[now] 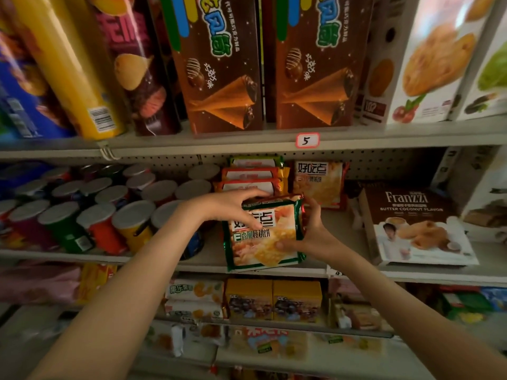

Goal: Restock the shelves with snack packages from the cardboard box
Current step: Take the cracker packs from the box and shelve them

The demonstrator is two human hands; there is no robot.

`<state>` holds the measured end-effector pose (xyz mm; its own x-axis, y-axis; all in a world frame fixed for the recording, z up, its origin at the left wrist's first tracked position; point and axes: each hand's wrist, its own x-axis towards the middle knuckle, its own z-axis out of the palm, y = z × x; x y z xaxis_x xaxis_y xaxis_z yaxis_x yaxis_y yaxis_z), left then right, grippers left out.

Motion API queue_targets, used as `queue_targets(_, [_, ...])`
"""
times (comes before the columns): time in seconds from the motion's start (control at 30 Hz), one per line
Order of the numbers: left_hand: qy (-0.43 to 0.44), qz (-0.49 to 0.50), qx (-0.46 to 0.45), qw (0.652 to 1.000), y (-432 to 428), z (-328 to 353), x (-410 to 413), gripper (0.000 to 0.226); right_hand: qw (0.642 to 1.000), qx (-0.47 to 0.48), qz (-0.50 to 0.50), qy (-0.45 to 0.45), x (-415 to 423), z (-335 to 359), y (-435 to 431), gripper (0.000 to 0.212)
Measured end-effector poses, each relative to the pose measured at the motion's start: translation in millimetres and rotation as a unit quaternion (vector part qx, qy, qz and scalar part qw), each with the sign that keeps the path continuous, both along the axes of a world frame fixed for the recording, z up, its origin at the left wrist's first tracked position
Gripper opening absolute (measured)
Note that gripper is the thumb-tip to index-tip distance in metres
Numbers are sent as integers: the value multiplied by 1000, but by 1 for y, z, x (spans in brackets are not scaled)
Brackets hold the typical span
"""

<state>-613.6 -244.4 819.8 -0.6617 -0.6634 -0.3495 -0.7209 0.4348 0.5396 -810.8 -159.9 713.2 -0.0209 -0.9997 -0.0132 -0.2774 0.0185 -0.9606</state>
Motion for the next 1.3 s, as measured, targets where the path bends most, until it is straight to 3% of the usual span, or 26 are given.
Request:
queue_targets(0.2, [-24, -40, -59, 997, -6, -3, -15, 80, 1000, 30, 4, -9, -8, -2, 0, 137])
queue_targets(0.37, [-8, -68, -101, 992, -10, -6, -22, 80, 1000, 24, -8, -13, -18, -2, -2, 123])
queue_targets(0.57, [-58, -120, -230, 964, -13, -6, -22, 78, 999, 0, -45, 17, -5, -7, -3, 135])
queue_targets(0.73, [-40, -109, -192, 974, -10, -16, -10, 79, 999, -10, -38, 35, -4, -18, -6, 137])
queue_targets(0.9, [-33, -91, -240, 966, -3, -13, -12, 74, 998, -20, -31, 50, -8, -17, -11, 142])
queue_targets(1.07, [-36, -93, -256, 962, 5, -4, -25, 76, 997, -66, -8, 34, -16, 10, -10, 121])
queue_targets(1.13, [-26, -87, -245, 965, 6, 2, -30, 77, 997, -69, -12, 17, -25, 28, -12, 102])
queue_targets(1.2, [-5, -72, -233, 970, 6, 10, -39, 74, 994, -74, -78, -7, -37, 44, -24, 79])
queue_targets(1.23, [9, -64, -229, 971, 6, 13, -45, 71, 989, -86, -117, 24, -45, 47, -35, 69])
queue_targets(1.3, [39, -45, -223, 973, 5, 17, -60, 63, 956, -77, -168, 230, -62, 51, -61, 62])
